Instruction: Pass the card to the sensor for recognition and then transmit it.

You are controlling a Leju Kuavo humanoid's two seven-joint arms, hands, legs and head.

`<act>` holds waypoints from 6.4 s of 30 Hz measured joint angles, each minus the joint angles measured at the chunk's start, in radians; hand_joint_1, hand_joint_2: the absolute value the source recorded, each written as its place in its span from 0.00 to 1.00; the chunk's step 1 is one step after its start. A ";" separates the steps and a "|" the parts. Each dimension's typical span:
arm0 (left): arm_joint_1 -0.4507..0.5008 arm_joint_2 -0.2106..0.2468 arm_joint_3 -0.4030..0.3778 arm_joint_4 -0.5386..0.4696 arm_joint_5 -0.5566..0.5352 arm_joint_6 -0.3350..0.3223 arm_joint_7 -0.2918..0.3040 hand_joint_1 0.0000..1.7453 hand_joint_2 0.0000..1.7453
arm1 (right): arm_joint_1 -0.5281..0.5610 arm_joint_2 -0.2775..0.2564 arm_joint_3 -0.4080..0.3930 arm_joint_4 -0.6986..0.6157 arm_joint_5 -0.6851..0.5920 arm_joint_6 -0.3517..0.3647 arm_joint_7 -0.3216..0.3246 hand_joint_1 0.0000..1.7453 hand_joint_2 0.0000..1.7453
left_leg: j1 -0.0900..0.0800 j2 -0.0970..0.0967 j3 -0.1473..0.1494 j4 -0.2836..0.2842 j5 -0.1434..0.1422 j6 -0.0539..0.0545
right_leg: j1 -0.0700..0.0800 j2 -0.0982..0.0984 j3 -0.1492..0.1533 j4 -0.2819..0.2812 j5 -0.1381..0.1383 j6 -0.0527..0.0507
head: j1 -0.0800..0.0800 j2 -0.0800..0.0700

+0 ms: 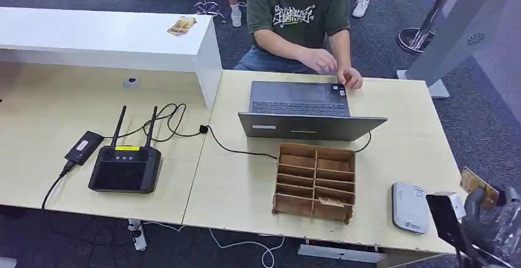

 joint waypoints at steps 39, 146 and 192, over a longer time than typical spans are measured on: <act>-0.022 0.005 -0.043 0.000 -0.047 -0.009 0.032 0.00 0.00 | -0.533 -0.035 0.422 0.172 0.115 0.090 0.061 1.00 1.00 | 0.000 0.000 0.000 0.000 0.003 -0.002 | 0.000 0.000 0.000 0.001 0.001 -0.001 | 0.000 0.000; -0.025 0.010 -0.088 0.000 0.001 -0.024 0.033 0.00 0.00 | -0.210 -0.116 0.218 -0.153 0.266 -0.088 -0.008 0.00 1.00 | 0.000 -0.001 -0.002 0.000 0.002 -0.002 | 0.000 0.000 -0.002 0.000 0.001 0.000 | 0.000 0.000; -0.019 -0.008 -0.045 0.025 0.058 -0.018 0.011 0.00 0.00 | 0.116 0.142 0.053 -0.387 0.285 -0.088 -0.212 0.00 1.00 | 0.000 0.000 -0.002 0.000 0.002 -0.002 | 0.000 0.000 -0.002 0.000 0.001 0.000 | 0.000 0.000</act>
